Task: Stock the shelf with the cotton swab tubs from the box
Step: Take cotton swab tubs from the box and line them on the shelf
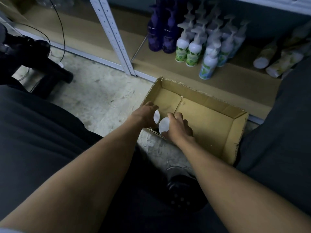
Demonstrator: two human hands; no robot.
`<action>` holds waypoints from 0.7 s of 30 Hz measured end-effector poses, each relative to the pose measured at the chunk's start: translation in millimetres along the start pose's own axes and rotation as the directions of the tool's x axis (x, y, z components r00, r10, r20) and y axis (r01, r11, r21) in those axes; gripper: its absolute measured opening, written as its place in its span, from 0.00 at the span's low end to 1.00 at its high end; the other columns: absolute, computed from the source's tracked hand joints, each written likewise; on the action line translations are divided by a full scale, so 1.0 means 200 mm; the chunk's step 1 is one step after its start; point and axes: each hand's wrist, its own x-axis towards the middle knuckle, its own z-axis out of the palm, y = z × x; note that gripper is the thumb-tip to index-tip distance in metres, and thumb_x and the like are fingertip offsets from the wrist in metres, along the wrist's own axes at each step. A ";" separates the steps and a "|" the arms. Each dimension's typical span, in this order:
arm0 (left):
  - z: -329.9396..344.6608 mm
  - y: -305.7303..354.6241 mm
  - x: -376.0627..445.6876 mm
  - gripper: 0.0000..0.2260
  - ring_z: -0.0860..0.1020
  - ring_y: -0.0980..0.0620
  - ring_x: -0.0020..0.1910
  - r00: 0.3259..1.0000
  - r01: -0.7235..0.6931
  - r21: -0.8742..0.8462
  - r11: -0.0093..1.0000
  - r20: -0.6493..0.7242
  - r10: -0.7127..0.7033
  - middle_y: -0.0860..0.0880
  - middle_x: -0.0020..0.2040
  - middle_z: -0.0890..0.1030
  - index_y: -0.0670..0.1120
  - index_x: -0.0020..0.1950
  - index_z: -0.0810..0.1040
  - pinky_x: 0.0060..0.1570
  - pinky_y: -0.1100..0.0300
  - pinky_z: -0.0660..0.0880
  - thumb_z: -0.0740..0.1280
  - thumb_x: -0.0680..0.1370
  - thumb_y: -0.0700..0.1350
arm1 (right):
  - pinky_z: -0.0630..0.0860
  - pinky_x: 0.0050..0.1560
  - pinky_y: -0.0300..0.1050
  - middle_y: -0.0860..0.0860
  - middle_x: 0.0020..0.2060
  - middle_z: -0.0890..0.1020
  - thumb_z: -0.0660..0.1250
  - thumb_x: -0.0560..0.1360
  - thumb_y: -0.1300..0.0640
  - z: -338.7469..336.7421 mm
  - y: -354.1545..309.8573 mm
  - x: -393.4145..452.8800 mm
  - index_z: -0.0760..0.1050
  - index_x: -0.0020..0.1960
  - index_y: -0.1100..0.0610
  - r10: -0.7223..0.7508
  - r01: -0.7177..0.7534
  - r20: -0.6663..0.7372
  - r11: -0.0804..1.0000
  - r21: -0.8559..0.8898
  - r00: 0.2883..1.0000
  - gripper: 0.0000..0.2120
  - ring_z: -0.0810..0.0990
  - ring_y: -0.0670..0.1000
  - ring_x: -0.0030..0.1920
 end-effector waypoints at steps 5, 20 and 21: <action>0.04 -0.06 0.01 0.42 0.68 0.40 0.70 1.000 0.005 0.007 1.000 0.003 -0.005 0.44 0.75 0.64 0.49 0.77 0.65 0.65 0.48 0.72 0.79 0.67 0.53 | 0.72 0.57 0.52 0.54 0.72 0.62 0.74 0.74 0.48 0.05 0.00 0.03 0.59 0.77 0.48 0.015 -0.015 -0.015 1.000 0.022 1.000 0.37 0.70 0.60 0.65; 0.09 -0.06 0.04 0.41 0.62 0.39 0.71 0.999 0.022 0.137 0.990 -0.035 -0.018 0.43 0.74 0.63 0.44 0.78 0.58 0.62 0.47 0.75 0.76 0.71 0.49 | 0.73 0.58 0.52 0.55 0.71 0.63 0.75 0.73 0.47 0.09 -0.02 0.07 0.62 0.75 0.51 0.039 -0.038 -0.010 0.995 0.089 0.999 0.36 0.68 0.63 0.67; 0.09 -0.06 0.04 0.41 0.62 0.39 0.72 0.999 0.025 0.145 0.989 -0.029 -0.021 0.43 0.74 0.63 0.44 0.78 0.58 0.62 0.47 0.75 0.76 0.71 0.50 | 0.73 0.58 0.52 0.55 0.71 0.62 0.75 0.73 0.47 0.09 -0.02 0.08 0.62 0.75 0.51 0.043 -0.042 -0.006 0.995 0.086 0.999 0.36 0.68 0.63 0.67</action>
